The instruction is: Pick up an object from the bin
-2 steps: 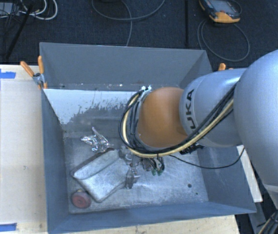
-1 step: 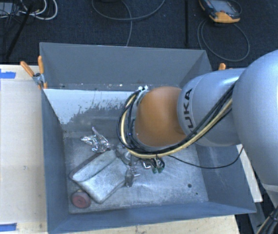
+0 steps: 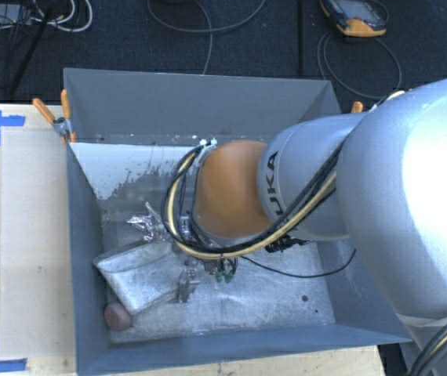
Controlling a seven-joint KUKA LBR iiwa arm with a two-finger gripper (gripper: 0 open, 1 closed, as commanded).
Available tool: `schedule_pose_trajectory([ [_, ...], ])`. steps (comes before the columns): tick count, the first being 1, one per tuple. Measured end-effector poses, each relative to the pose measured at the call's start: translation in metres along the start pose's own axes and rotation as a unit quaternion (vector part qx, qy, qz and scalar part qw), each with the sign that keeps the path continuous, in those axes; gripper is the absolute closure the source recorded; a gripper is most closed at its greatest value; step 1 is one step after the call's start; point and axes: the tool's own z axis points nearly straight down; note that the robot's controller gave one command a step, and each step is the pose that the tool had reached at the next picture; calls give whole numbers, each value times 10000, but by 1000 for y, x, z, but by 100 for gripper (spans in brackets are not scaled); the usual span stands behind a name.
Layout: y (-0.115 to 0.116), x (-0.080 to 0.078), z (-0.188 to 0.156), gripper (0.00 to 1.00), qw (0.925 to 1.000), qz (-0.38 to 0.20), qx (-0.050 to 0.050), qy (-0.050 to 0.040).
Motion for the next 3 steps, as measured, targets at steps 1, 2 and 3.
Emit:
schedule_pose_trajectory([
  [1, 38, 72, 2, 0, 9980, 611, 14, 158],
  [2, 36, 73, 4, 100, 9979, 622, 33, 193],
  [3, 33, 71, -43, 100, 9988, 466, 14, 171],
])
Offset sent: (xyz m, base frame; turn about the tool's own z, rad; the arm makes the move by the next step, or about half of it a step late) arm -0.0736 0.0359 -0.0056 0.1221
